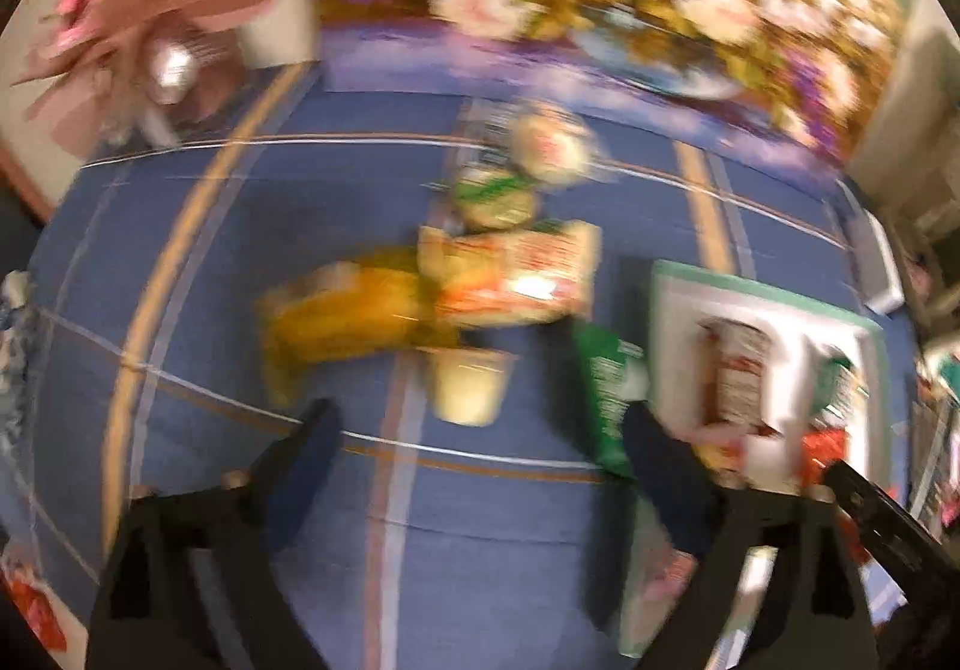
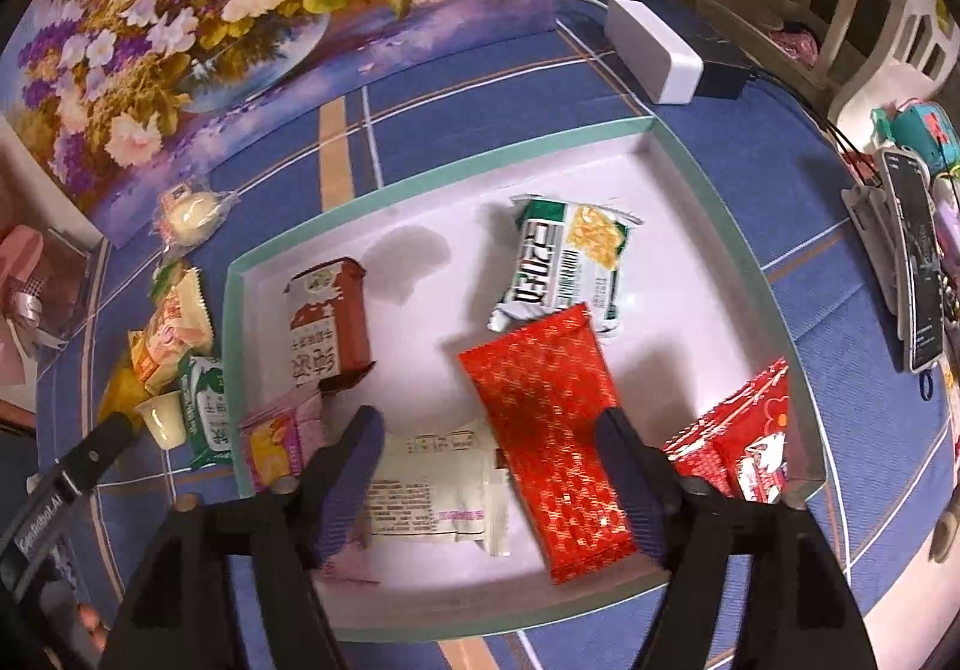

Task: Organize snacks
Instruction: 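Grasp the yellow barcode cake pack with the left tool while the right tool grasps the green biscuit bag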

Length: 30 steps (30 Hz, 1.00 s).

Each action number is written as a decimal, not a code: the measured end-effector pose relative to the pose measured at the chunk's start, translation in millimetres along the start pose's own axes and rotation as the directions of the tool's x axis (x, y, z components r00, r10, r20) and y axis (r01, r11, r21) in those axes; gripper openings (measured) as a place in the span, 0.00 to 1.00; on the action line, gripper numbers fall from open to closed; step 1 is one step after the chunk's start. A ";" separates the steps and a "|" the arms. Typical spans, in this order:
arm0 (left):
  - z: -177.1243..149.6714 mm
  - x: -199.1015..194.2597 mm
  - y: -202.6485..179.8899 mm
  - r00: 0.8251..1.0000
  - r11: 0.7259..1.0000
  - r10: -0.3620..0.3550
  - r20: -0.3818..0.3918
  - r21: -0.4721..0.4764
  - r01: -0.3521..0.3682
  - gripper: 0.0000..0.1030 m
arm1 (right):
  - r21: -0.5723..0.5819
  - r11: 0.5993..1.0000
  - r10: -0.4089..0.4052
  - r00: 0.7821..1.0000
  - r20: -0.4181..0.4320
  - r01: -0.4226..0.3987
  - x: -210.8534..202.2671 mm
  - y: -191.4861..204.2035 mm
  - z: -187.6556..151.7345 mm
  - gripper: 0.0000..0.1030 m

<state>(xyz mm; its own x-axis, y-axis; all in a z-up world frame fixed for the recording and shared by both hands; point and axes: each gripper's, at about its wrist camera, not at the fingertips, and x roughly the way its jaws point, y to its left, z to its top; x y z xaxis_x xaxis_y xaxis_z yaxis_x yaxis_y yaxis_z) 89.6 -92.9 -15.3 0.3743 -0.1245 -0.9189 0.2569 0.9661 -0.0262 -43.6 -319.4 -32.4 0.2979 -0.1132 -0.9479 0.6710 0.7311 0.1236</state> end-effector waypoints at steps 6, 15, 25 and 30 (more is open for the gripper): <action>6.4 -5.2 52.7 0.997 0.992 0.068 0.047 -0.113 -0.063 0.96 | -0.060 0.998 0.008 1.000 0.025 -0.006 -10.6 21.2 0.6 0.92; 11.2 -9.7 101.6 0.993 0.975 0.097 0.075 -0.207 -0.079 0.96 | -0.153 0.988 0.033 0.998 0.056 -0.024 -26.4 70.7 2.8 0.92; 19.6 2.6 118.0 1.000 0.967 0.000 0.020 -0.255 0.005 0.96 | -0.268 0.961 0.072 0.997 0.034 -0.060 -16.1 140.3 0.7 0.92; 28.4 14.9 113.5 1.000 0.970 -0.031 -0.002 -0.243 0.029 0.96 | -0.299 0.953 0.054 0.998 0.025 -0.044 4.5 165.5 1.2 0.90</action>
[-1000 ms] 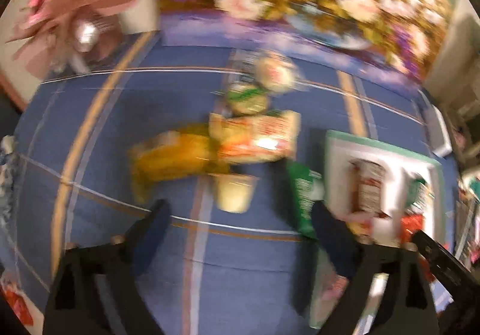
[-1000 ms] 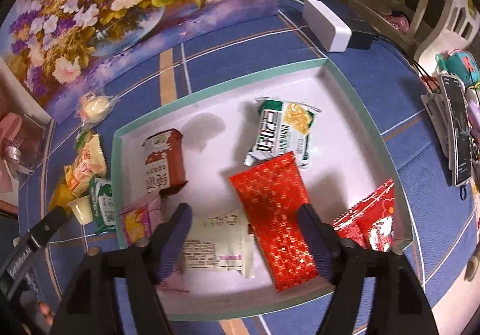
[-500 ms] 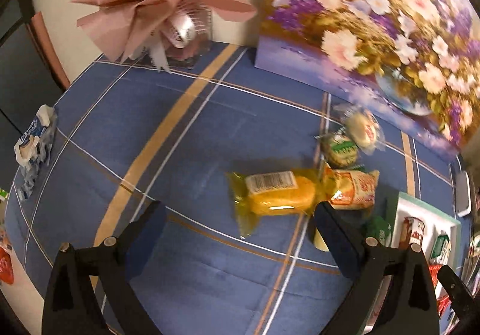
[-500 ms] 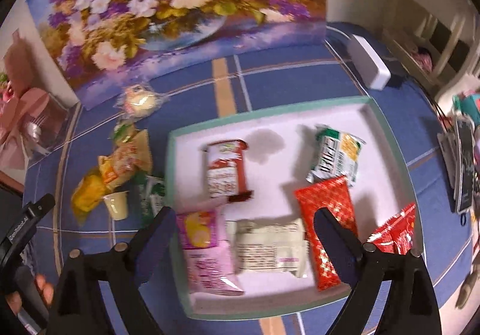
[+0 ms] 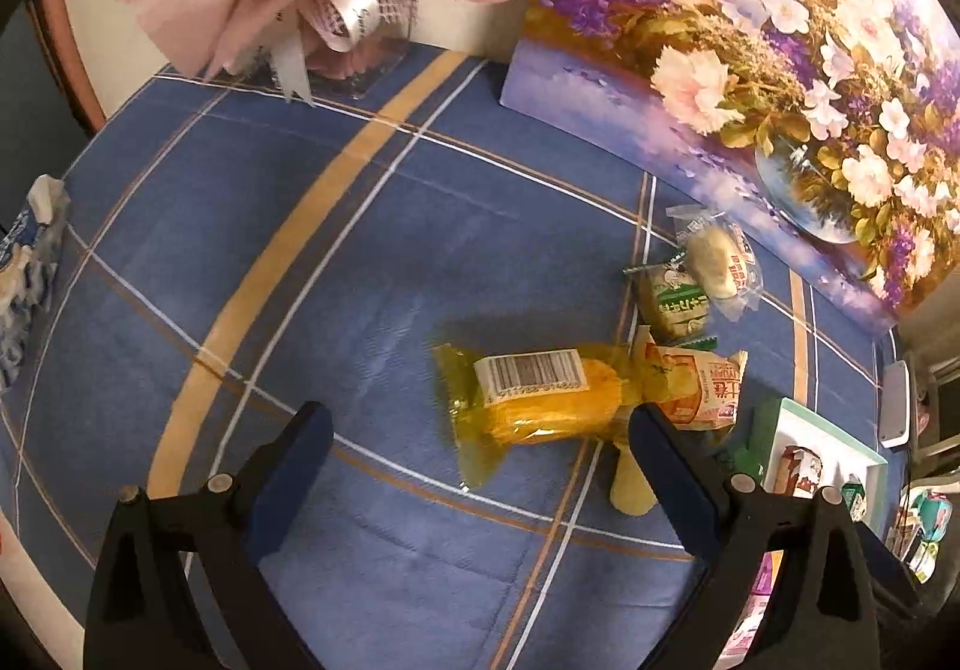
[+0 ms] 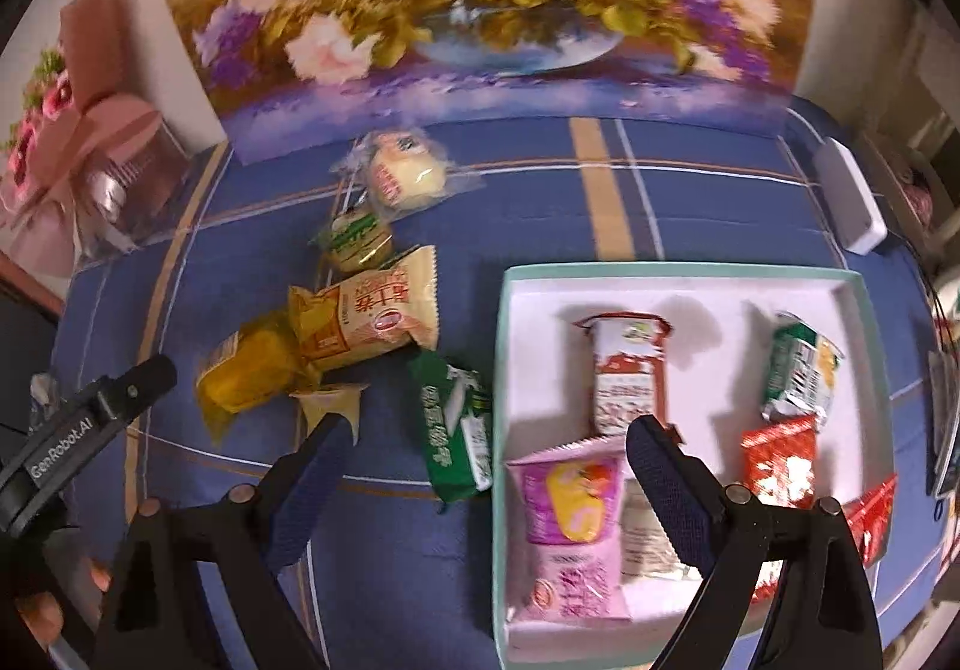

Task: Organize snacks
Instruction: 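Grasp the yellow barcode cake pack with the left tool while the right tool grasps the green biscuit bag, then carry the yellow cake pack and green bag onto the tray while opening both tools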

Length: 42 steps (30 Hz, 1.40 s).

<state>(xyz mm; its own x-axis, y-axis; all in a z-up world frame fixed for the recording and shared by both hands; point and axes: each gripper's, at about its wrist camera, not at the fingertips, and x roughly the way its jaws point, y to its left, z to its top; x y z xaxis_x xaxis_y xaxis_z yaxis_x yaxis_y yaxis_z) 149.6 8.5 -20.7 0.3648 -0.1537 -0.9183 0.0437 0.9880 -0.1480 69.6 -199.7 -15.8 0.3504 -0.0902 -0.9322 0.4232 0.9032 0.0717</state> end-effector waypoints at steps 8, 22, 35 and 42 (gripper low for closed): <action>8.7 32.3 -14.0 0.998 0.999 -0.032 -0.054 0.020 0.033 0.96 | -0.050 0.999 -0.003 0.999 -0.034 0.001 28.2 17.5 7.8 0.69; 10.2 73.4 -40.0 0.996 0.997 -0.002 -0.092 0.080 0.009 0.95 | -0.130 0.985 -0.125 0.987 -0.100 0.111 53.5 27.7 8.3 0.40; 5.3 67.3 -36.8 0.995 0.996 0.014 -0.095 0.092 -0.006 0.84 | -0.145 0.983 -0.137 0.980 -0.147 0.116 63.0 26.7 -0.4 0.28; 3.1 64.5 -28.9 0.995 0.998 0.001 -0.096 0.070 0.005 0.77 | -0.118 0.987 -0.125 0.979 -0.163 0.106 62.2 20.4 -1.9 0.25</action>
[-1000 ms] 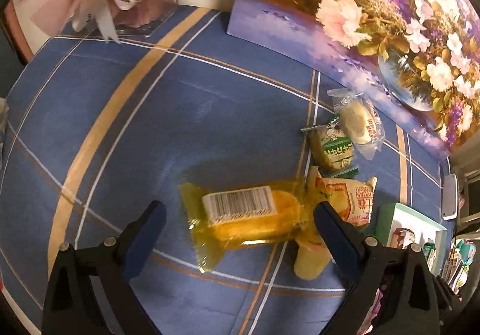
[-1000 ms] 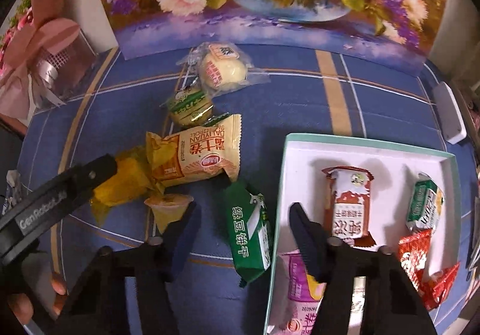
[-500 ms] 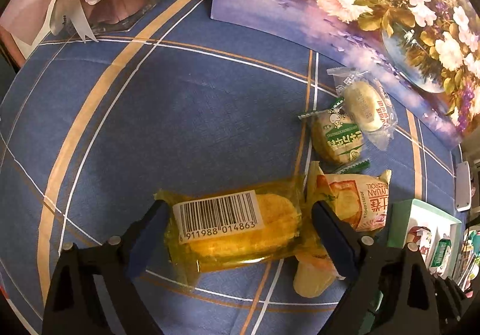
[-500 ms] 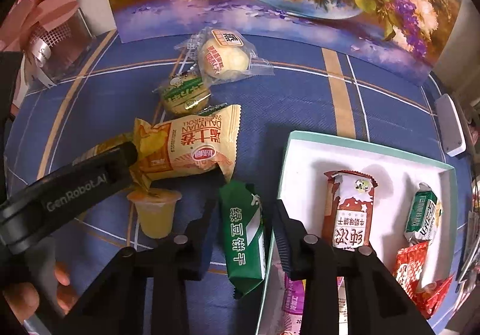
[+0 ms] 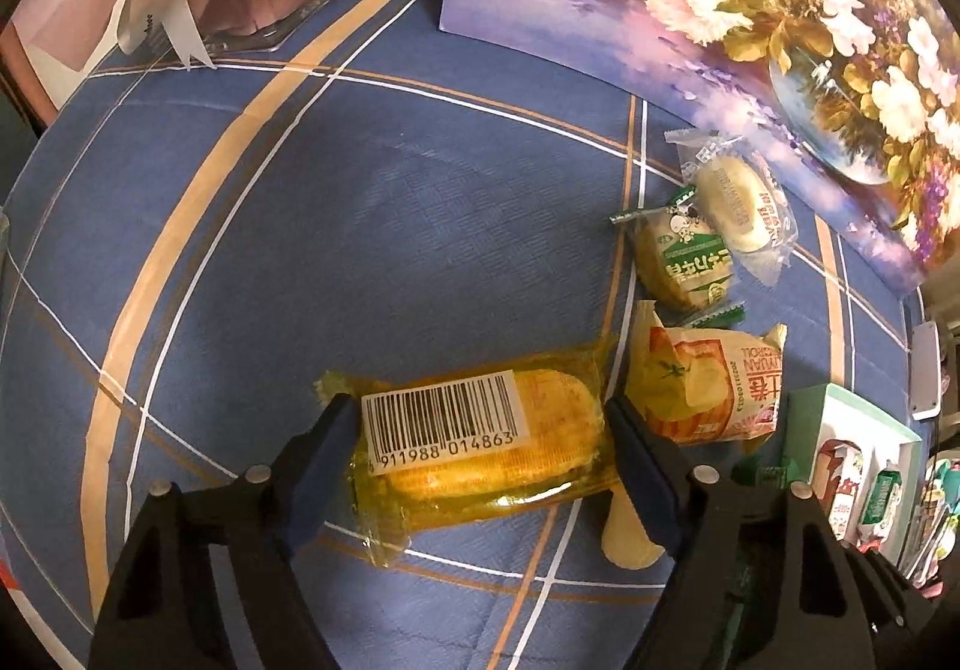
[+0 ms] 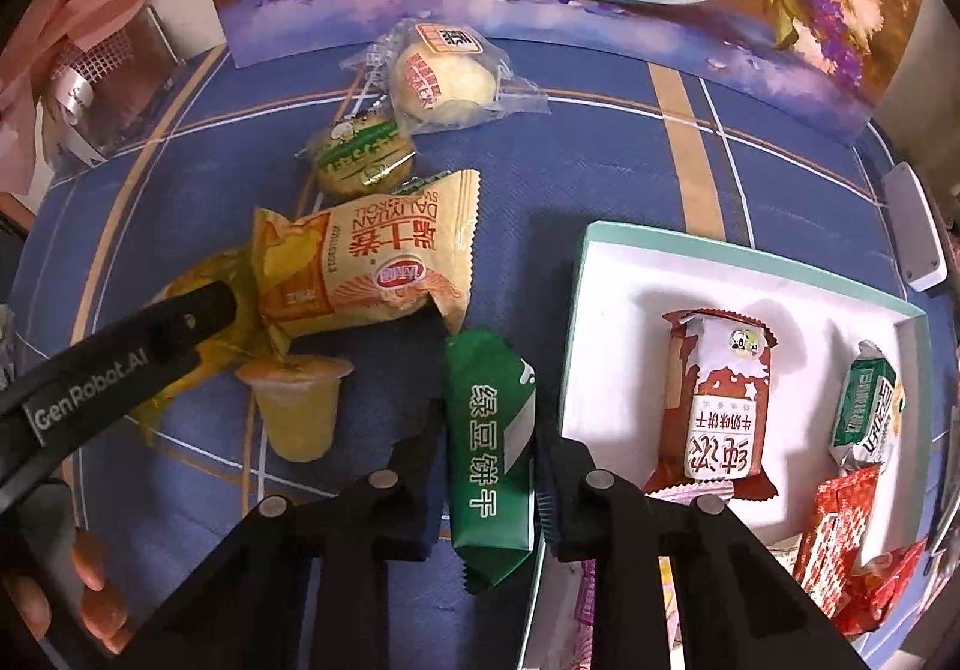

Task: Organize snacks
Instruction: 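Carry the yellow cake pack and green bag onto the tray while opening both tools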

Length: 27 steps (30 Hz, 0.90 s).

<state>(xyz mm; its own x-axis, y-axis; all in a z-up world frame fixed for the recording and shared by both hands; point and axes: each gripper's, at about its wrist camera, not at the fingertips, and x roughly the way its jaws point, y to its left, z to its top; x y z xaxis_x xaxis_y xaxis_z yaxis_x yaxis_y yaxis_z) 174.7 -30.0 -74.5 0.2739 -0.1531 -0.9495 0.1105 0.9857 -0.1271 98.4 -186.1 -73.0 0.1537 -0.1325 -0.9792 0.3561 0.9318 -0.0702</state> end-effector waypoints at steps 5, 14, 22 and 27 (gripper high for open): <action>0.3 -10.4 6.6 0.999 0.999 -0.036 0.007 -0.020 0.036 0.73 | -0.001 1.000 0.028 0.999 0.047 -0.028 -21.9 -4.3 1.1 0.25; -0.2 -59.1 6.9 0.995 0.999 -0.050 0.086 -0.010 0.051 0.72 | 0.015 0.989 0.144 0.970 0.198 -0.150 -68.2 -12.6 -1.2 0.25; -6.7 -94.1 -32.1 0.983 0.993 -0.107 0.148 0.073 0.097 0.72 | 0.132 0.985 0.089 0.978 0.186 -0.114 -79.0 -60.7 -5.1 0.26; -21.1 -108.4 -77.4 0.973 0.975 -0.165 0.161 0.174 0.137 0.72 | 0.245 0.969 -0.013 0.984 0.177 -0.032 -78.2 -114.0 -11.9 0.25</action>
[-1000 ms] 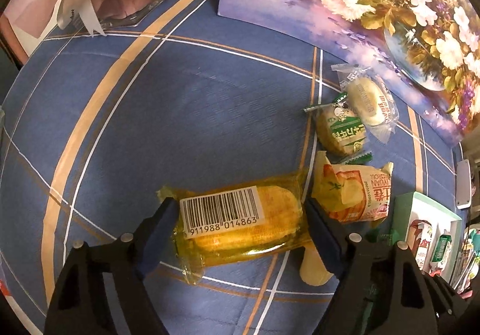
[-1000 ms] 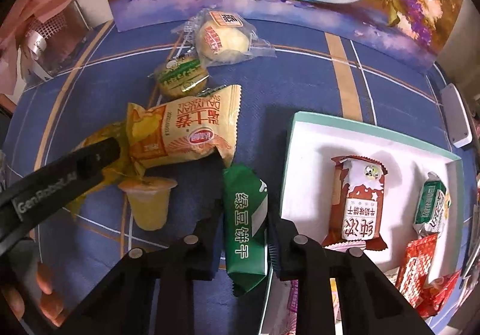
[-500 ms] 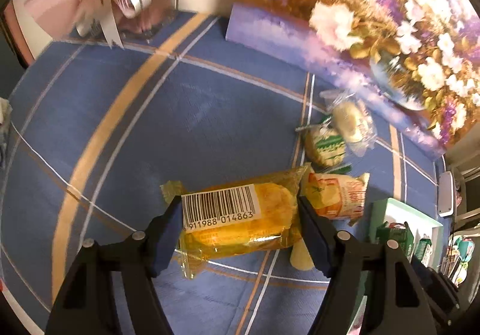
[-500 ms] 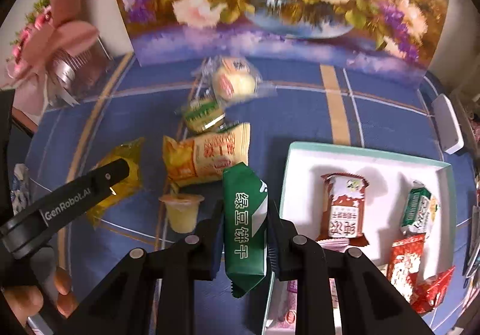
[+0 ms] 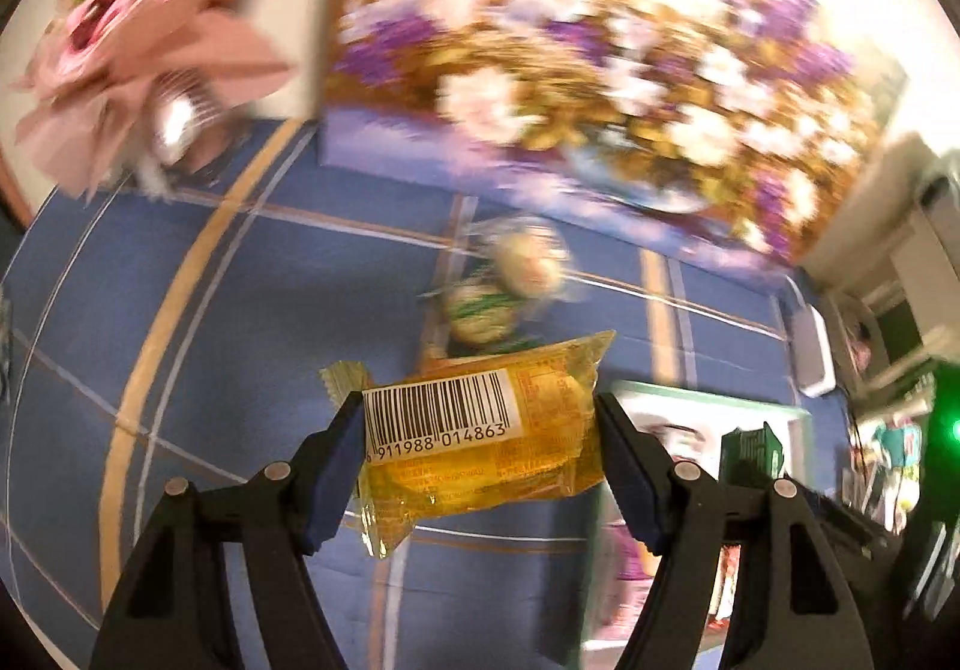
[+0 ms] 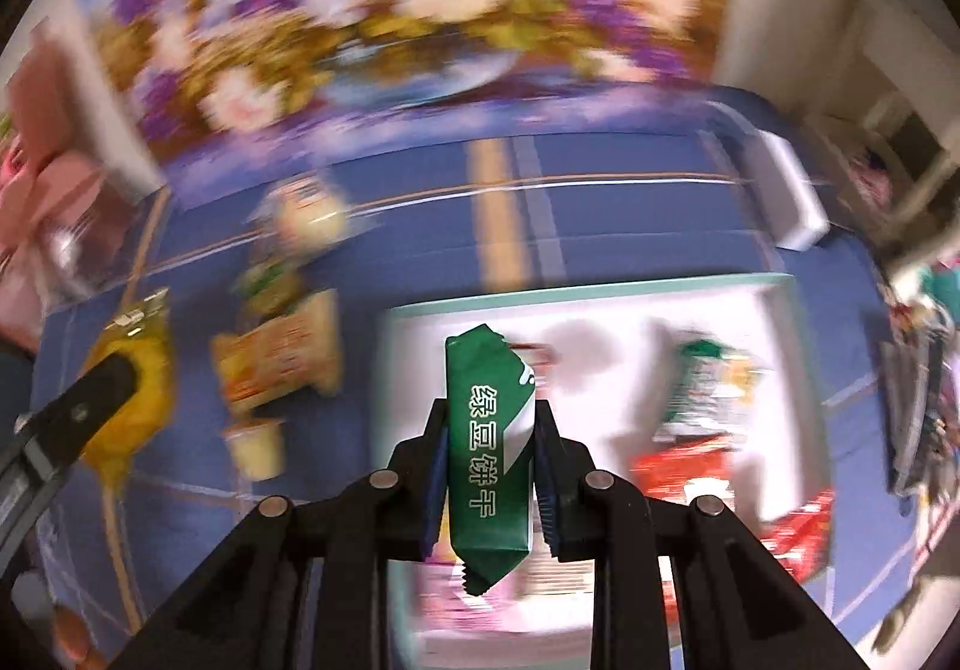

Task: Organize snacks
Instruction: 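Carry the yellow cake pack and green bag onto the tray while opening both tools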

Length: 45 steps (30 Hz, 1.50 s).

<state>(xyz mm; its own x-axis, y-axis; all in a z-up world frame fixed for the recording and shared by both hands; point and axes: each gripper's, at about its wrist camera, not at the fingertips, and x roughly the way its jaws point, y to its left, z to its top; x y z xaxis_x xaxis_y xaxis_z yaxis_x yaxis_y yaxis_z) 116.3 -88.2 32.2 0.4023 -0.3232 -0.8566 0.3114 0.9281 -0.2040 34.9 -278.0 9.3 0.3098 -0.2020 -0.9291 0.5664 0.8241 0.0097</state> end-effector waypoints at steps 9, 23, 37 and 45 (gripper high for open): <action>-27.0 18.1 -91.6 0.996 0.977 -0.061 -0.069 0.201 0.074 0.72 | 0.179 0.978 -0.102 0.995 -0.014 0.103 2.8 -97.3 -4.0 0.26; -72.4 55.3 -166.4 0.987 0.935 -0.044 -0.153 0.342 0.095 0.73 | 0.284 0.946 -0.132 0.986 -0.107 0.157 30.8 -162.5 -16.7 0.26; -79.1 58.0 -178.0 0.986 0.920 -0.015 -0.168 0.383 0.080 0.74 | 0.271 0.949 -0.129 0.983 -0.129 0.160 36.8 -156.3 -14.2 0.27; -69.0 43.2 -174.1 0.988 0.928 -0.050 -0.147 0.358 0.100 0.78 | 0.268 0.949 -0.139 0.983 -0.123 0.168 29.8 -154.4 -12.4 0.28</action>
<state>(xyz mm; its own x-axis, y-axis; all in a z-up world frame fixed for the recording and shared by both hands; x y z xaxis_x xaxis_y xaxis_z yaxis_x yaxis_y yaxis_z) 20.1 -251.0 -1.9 0.2558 -0.3383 -0.9056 0.6376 0.7632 -0.1050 -52.8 -404.7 -24.4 0.1319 -0.2479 -0.9598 0.7939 0.6062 -0.0475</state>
